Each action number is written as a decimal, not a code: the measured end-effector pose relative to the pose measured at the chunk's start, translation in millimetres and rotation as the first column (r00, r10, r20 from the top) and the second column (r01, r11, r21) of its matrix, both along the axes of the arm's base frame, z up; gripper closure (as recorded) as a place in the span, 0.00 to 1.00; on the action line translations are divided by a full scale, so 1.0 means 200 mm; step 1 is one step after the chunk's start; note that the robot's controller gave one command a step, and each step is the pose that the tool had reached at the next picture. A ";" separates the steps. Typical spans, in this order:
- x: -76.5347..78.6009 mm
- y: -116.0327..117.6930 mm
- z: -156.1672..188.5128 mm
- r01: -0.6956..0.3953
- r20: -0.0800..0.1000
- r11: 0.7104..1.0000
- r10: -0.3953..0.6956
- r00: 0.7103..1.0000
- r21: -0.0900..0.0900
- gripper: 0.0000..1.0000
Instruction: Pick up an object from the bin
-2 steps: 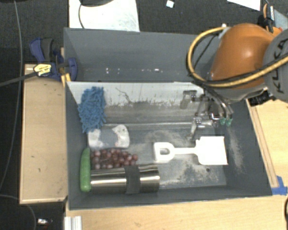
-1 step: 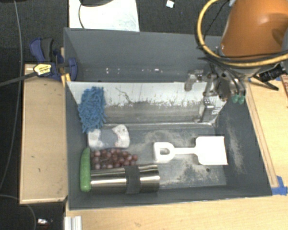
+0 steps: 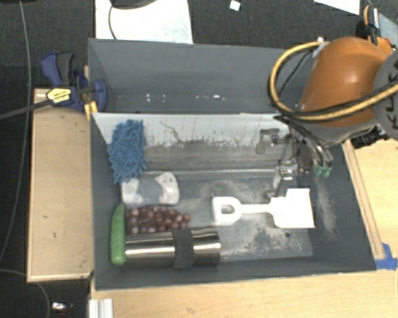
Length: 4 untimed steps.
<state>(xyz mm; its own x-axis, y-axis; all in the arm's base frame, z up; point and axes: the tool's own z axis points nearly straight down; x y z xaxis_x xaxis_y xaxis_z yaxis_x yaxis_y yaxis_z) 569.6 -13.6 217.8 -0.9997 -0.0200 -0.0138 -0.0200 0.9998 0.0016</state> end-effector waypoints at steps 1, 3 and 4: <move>0.05 0.07 0.22 -0.189 0.019 0.982 0.190 0.982 -0.006 0.00; -0.05 -0.07 -0.34 -0.181 -0.007 0.983 0.181 0.983 -0.001 0.00; 0.10 -0.17 -0.33 -0.457 0.000 0.889 0.457 0.890 -0.007 1.00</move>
Offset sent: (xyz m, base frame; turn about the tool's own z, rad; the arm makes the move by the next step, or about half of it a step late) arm -0.0034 -0.0235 -0.0797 -0.1778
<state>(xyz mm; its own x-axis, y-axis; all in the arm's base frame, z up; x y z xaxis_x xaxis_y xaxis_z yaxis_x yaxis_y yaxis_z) 590.2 -48.3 151.3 -0.8801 -0.4746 -0.0134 -0.4746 0.8802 -0.0056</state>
